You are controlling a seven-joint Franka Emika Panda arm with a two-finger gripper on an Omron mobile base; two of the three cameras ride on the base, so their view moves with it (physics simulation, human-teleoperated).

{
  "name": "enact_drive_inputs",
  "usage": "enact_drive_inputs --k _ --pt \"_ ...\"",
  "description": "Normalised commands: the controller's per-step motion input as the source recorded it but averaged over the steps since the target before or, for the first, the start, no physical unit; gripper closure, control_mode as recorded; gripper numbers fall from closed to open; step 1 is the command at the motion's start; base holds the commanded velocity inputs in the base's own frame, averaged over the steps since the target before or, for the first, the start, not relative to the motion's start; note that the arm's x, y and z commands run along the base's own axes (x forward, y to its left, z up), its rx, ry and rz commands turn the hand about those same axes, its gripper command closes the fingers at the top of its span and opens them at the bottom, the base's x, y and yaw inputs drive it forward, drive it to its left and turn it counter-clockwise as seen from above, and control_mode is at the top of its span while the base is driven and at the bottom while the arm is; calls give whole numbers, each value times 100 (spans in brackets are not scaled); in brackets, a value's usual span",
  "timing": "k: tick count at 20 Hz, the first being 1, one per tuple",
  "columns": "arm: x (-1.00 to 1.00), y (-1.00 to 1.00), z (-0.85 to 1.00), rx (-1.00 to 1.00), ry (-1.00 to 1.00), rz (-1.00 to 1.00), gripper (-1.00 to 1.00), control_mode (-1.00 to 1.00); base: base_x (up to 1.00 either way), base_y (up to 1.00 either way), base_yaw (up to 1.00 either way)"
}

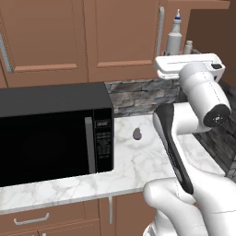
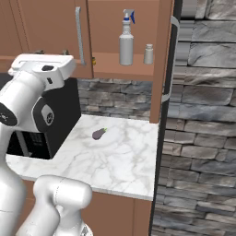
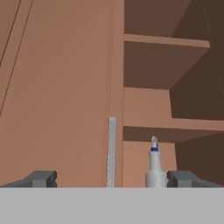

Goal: Pick the sponge and spray from the cabinet and place them on the counter.

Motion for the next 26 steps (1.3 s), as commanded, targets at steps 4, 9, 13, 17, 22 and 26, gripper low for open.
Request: enact_drive_inputs --k 4,9,13,17,22,26 --pt "44 -6 0 0 3 0 -100 -100 0 0 0" --pt "44 -1 -1 0 2 0 -100 -100 0 0 0" --pt "44 0 0 0 1 0 -100 -100 0 0 0" --pt "43 0 0 0 1 0 -100 -100 0 0 0" --pt "39 0 -1 0 1 0 -100 -100 0 0 0" --pt "38 0 -4 0 1 0 -100 -100 0 0 0"
